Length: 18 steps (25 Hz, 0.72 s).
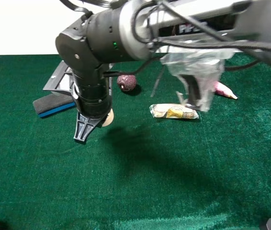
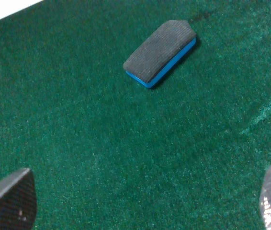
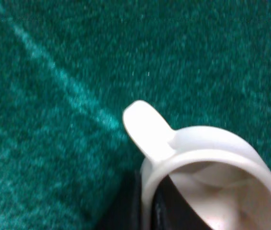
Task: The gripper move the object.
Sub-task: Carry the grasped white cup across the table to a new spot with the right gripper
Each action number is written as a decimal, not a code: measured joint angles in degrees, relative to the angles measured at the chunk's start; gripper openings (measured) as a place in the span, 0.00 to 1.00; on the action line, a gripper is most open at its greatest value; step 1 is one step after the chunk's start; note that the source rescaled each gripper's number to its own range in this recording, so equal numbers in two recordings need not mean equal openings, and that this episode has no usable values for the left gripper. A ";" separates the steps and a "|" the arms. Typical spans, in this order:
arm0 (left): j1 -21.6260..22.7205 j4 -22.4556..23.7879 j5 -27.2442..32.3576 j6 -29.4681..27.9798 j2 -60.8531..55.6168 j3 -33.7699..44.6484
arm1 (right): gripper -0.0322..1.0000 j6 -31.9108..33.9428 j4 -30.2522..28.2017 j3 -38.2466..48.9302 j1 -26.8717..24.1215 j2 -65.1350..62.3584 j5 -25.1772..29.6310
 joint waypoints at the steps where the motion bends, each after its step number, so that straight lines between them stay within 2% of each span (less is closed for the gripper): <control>1: 0.00 0.00 0.00 0.00 0.00 0.00 | 0.03 -0.47 0.02 -1.29 0.00 0.97 0.43; 9: 0.00 0.05 0.00 0.00 0.00 0.00 | 0.03 -5.26 0.57 -9.35 -0.12 6.76 2.82; 18: 0.00 0.05 0.00 0.00 0.00 0.00 | 0.03 -11.51 3.19 -13.13 -1.26 10.32 3.70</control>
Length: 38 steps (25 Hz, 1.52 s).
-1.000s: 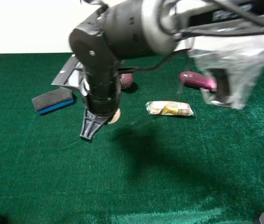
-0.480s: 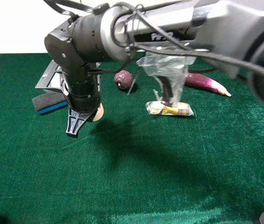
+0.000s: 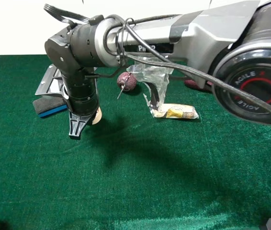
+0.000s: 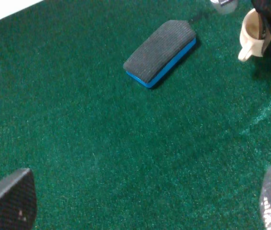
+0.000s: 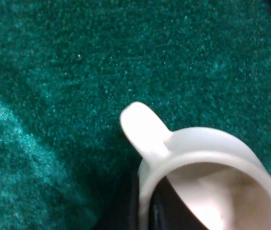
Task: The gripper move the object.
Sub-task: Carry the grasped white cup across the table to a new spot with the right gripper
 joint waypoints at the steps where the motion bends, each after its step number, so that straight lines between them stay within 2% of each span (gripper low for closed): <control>1: 0.00 0.00 0.00 0.00 0.00 0.00 | 0.03 -0.64 0.66 -0.08 -0.06 0.42 -0.06; 17: 0.00 0.00 0.00 0.00 0.00 0.00 | 0.03 -2.85 2.77 -0.27 -0.18 1.48 -3.01; 38: 0.00 0.00 0.00 0.00 0.00 0.00 | 0.03 -2.91 2.83 -0.27 -0.18 3.21 -3.21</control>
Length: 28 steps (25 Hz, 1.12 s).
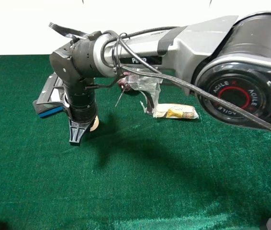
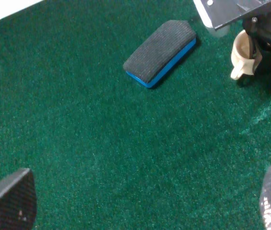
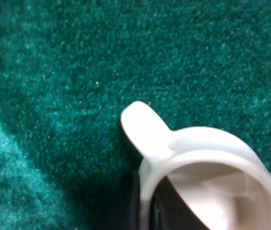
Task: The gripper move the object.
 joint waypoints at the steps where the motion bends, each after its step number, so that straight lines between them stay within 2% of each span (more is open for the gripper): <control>1: 0.00 0.00 0.00 0.00 0.00 0.00 | 0.03 0.00 0.00 0.00 0.00 0.06 0.00; 6: 0.00 0.00 0.00 0.00 0.00 0.00 | 0.03 0.00 0.04 0.00 0.00 0.06 0.06; 8: 0.00 0.00 0.00 0.00 0.00 0.00 | 0.06 0.00 0.04 -0.05 0.00 0.06 0.11; 14: 0.00 0.00 0.00 0.00 0.00 0.00 | 0.32 0.00 0.06 -0.05 0.00 0.10 0.28; 19: 0.00 0.00 0.00 0.00 0.00 0.00 | 0.40 -0.04 0.06 -0.05 0.00 0.10 0.48; 24: 0.00 0.00 0.00 0.00 0.00 0.00 | 0.57 -0.29 -0.57 -0.05 0.00 -1.60 0.61; 28: 0.00 0.00 0.00 0.00 0.00 0.00 | 0.59 -0.29 -1.76 -0.05 0.00 -4.31 1.42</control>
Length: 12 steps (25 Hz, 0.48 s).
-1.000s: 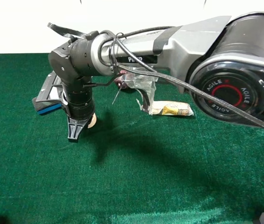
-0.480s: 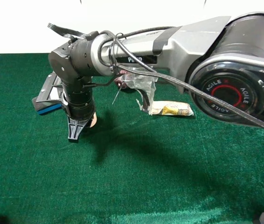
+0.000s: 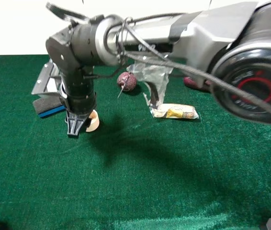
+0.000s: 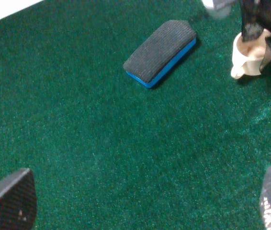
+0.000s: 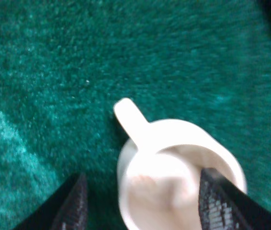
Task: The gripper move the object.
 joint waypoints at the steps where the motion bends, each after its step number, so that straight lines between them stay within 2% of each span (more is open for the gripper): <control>1: 0.00 0.00 0.00 0.00 0.00 0.00 | 0.61 0.00 -0.54 0.00 0.00 -0.59 0.66; 3: 0.00 0.00 0.00 0.00 0.00 0.00 | 0.69 0.00 -0.82 0.00 0.00 -1.92 1.90; 6: 0.00 0.00 0.00 0.00 0.00 0.00 | 0.90 0.16 -1.12 0.16 0.00 -3.79 3.91; 8: 0.00 0.00 0.00 0.00 0.00 0.00 | 0.96 0.48 -1.17 0.64 0.00 -5.18 4.82; 12: 0.00 0.00 0.00 0.00 0.00 0.00 | 0.99 2.88 -2.25 3.14 0.00 -9.64 5.43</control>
